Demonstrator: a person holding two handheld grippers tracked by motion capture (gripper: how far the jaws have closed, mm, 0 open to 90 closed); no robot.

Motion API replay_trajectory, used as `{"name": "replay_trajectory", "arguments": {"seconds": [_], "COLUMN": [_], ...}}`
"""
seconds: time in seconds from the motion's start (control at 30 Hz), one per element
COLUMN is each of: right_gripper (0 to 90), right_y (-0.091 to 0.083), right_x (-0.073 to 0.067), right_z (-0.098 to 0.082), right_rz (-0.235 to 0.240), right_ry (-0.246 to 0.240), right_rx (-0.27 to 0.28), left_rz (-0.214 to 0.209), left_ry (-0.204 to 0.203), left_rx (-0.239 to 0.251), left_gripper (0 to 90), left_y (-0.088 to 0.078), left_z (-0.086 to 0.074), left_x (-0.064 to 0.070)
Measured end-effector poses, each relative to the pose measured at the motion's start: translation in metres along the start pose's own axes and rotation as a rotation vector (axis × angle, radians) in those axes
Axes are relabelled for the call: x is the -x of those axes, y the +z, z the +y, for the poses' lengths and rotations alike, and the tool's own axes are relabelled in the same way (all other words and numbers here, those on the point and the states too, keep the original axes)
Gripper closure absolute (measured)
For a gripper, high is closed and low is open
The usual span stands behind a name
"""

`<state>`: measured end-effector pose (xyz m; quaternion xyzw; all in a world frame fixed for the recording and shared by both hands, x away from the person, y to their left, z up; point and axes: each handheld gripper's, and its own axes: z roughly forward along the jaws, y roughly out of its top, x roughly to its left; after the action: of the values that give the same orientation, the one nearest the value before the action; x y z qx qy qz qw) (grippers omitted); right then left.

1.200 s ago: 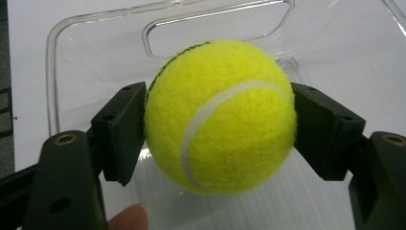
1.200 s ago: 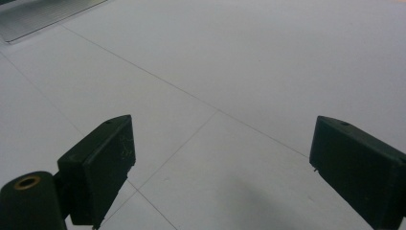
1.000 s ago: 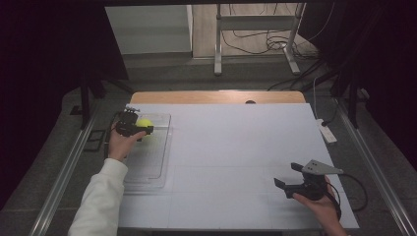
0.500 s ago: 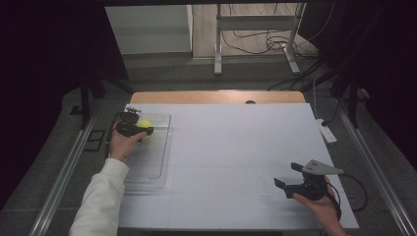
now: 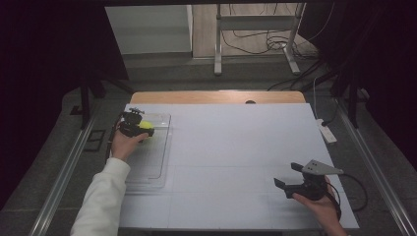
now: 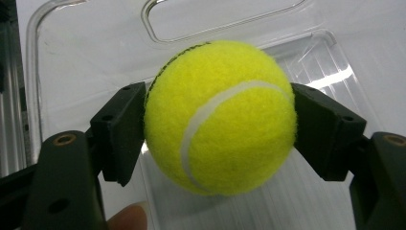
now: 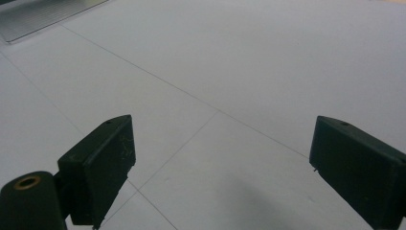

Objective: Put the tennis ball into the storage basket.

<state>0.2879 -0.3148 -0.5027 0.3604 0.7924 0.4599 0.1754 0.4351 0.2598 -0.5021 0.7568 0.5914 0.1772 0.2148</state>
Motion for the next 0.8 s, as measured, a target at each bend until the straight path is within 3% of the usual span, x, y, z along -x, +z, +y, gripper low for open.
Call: {"name": "replay_trajectory", "arguments": {"seconds": [0.4, 0.8], "right_gripper": [8.8, 8.8], "right_y": [0.0001, 0.0002], "right_x": [-0.0005, -0.0002], "right_z": [0.0001, 0.0000], "right_rz": [0.002, 0.003], "right_ry": [-0.003, -0.002], "right_rx": [-0.001, -0.002], "left_rz": [0.018, -0.006], "left_ry": [0.022, 0.011], "left_rx": [-0.009, 0.019], "left_gripper": [25.8, 17.5], "left_y": [0.0019, 0.0003], "left_z": [0.0002, 0.0001], "left_x": [0.0021, 0.0027]}}
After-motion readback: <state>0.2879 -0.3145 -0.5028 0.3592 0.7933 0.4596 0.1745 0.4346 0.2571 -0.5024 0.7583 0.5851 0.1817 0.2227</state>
